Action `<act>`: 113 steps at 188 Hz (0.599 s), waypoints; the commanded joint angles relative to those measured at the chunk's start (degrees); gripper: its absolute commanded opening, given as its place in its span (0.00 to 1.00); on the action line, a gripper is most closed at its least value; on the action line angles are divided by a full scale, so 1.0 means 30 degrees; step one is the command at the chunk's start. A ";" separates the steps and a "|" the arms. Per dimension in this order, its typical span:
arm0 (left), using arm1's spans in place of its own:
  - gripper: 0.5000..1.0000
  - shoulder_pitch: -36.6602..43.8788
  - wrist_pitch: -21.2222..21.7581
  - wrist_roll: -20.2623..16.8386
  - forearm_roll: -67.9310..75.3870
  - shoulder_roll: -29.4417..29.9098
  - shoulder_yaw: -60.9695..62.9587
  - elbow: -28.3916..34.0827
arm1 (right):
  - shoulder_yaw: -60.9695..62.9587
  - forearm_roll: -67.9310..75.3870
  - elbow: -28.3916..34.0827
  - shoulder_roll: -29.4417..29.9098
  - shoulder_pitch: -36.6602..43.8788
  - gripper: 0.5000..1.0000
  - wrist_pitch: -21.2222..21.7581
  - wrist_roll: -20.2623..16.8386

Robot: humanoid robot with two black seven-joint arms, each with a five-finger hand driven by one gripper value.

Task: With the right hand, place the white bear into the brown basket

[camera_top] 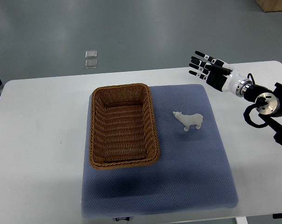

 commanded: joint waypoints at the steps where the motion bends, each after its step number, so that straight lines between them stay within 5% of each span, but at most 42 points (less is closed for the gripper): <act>1: 1.00 0.0000 0.0009 -0.0001 0.0011 0.0000 -0.0001 0.0039 | -0.0021 0.0001 0.0000 0.0007 -0.0022 0.86 0.0060 0.0002; 68: 1.00 0.0000 0.0126 -0.0118 0.0011 0.0000 -0.0030 0.0039 | -0.0139 -0.0409 0.0000 -0.0110 -0.0022 0.86 -0.0057 0.0002; 113: 1.00 -0.0235 0.0155 -0.0118 0.0011 0.0000 0.0000 -0.0108 | -0.0109 -0.5389 0.0117 -0.0169 -0.0052 0.86 -0.0790 0.0089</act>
